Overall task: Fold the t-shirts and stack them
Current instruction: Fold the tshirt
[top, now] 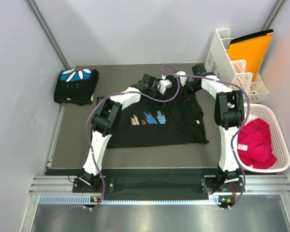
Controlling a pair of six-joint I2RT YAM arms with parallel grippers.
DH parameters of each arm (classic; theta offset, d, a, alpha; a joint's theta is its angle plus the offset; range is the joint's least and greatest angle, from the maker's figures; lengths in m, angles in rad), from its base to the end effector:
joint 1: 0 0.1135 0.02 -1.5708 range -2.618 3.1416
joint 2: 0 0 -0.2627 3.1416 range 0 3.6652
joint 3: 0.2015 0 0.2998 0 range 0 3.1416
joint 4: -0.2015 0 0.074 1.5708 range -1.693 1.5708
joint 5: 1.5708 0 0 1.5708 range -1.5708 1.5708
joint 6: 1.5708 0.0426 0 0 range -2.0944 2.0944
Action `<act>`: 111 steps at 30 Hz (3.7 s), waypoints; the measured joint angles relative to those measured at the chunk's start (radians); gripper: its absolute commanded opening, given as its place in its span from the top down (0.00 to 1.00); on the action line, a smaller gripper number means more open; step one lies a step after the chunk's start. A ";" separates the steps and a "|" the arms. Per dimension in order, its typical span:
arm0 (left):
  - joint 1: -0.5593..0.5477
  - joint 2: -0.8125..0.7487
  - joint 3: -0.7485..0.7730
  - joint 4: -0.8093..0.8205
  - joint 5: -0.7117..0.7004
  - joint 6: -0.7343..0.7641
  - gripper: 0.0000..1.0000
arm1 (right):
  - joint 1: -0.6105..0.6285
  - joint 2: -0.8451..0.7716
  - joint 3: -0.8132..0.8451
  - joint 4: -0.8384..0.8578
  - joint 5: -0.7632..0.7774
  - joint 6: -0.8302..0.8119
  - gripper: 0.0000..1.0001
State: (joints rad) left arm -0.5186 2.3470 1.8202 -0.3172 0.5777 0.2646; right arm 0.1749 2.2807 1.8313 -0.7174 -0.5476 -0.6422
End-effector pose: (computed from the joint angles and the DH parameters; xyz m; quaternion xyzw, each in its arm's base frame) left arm 0.4757 -0.2983 0.1232 0.4356 0.7895 -0.3073 0.3043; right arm 0.5134 0.1132 0.1377 -0.4245 0.8440 0.2130 0.2492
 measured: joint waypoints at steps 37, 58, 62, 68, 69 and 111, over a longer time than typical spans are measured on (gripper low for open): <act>-0.001 -0.013 0.026 -0.008 0.033 0.014 0.87 | 0.006 -0.002 -0.005 0.015 0.027 0.010 1.00; -0.006 -0.013 0.026 -0.026 0.035 0.031 1.00 | 0.011 -0.011 -0.019 0.027 0.040 0.008 1.00; -0.009 -0.013 0.026 -0.026 0.035 0.031 1.00 | 0.013 -0.016 -0.024 0.031 0.047 0.007 1.00; -0.009 -0.020 0.027 -0.029 0.031 0.036 1.00 | 0.014 -0.016 -0.025 0.031 0.050 0.007 1.00; -0.009 -0.022 0.028 -0.032 0.031 0.039 1.00 | 0.015 -0.016 -0.025 0.031 0.051 0.007 1.00; -0.014 -0.060 0.028 -0.091 -0.062 0.156 1.00 | 0.019 -0.063 -0.038 0.042 0.123 -0.021 1.00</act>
State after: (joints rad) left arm -0.5323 2.2868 1.8481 -0.4080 0.5156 0.4206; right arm 0.1944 2.2181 1.7931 -0.6754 -0.4244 -0.6628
